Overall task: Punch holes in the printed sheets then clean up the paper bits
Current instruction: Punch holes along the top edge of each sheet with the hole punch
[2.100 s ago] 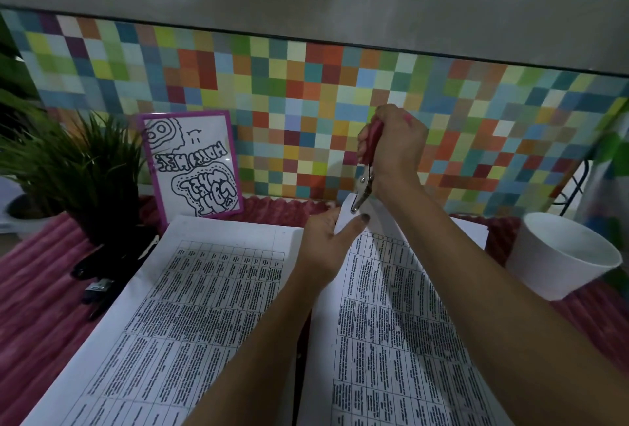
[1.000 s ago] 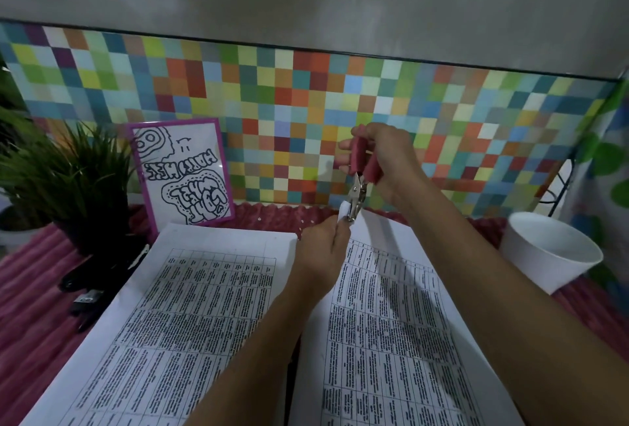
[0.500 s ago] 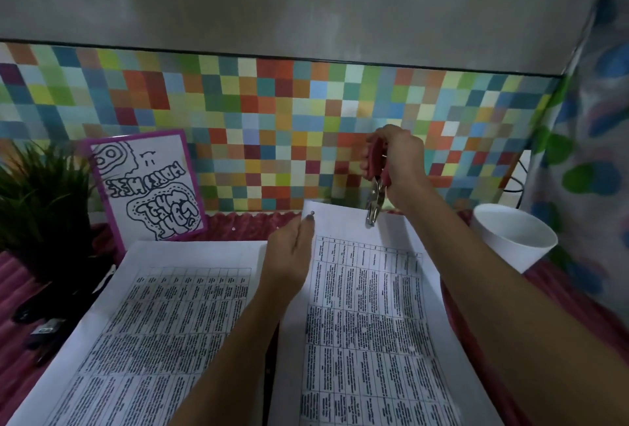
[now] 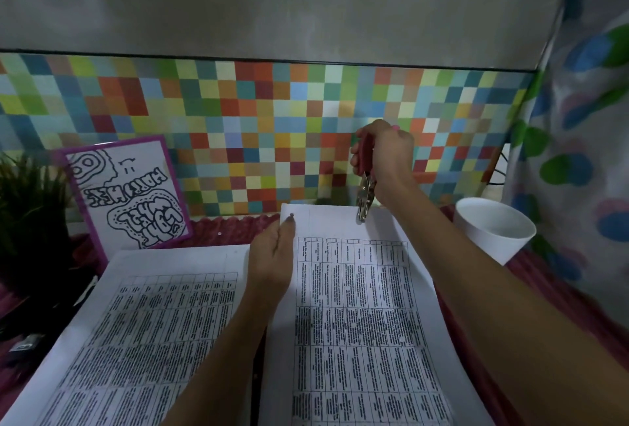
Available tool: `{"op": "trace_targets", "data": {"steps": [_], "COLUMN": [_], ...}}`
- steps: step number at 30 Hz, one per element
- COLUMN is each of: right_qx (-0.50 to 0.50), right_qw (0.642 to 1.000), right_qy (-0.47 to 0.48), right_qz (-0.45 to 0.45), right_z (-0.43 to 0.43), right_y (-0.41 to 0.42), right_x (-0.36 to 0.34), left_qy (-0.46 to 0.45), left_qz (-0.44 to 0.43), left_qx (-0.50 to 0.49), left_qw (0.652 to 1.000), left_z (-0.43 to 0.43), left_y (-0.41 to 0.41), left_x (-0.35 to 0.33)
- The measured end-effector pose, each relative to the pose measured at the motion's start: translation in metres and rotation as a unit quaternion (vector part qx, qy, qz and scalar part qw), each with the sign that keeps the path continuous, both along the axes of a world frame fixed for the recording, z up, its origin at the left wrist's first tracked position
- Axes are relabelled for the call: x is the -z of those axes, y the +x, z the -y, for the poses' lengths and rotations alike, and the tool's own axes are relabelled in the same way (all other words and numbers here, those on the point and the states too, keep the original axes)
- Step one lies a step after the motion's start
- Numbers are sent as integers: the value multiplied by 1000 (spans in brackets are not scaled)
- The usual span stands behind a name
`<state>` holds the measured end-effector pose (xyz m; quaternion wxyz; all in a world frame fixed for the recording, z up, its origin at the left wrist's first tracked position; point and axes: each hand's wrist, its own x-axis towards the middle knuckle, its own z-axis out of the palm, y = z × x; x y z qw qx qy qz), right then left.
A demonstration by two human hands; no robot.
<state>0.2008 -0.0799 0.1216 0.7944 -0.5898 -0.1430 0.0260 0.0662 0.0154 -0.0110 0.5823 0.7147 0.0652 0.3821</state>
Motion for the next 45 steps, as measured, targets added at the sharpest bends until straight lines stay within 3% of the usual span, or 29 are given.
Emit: {"op": "trace_targets", "data": {"steps": [8, 24, 45], "right_qx": [10, -88, -34], "right_qw": [1000, 996, 999], "right_qy": [22, -30, 27], "right_qz": [14, 8, -2], "right_z": [-1, -2, -1], "right_y": [0, 0, -4], "right_x": [1, 3, 6], "left_qy": [-48, -34, -24], "left_qz": [-51, -33, -25], "left_qx": [10, -14, 3], "left_qw": [997, 999, 999], "left_z": [-8, -6, -7], "left_y": [5, 4, 1], "left_x": [0, -1, -3]}}
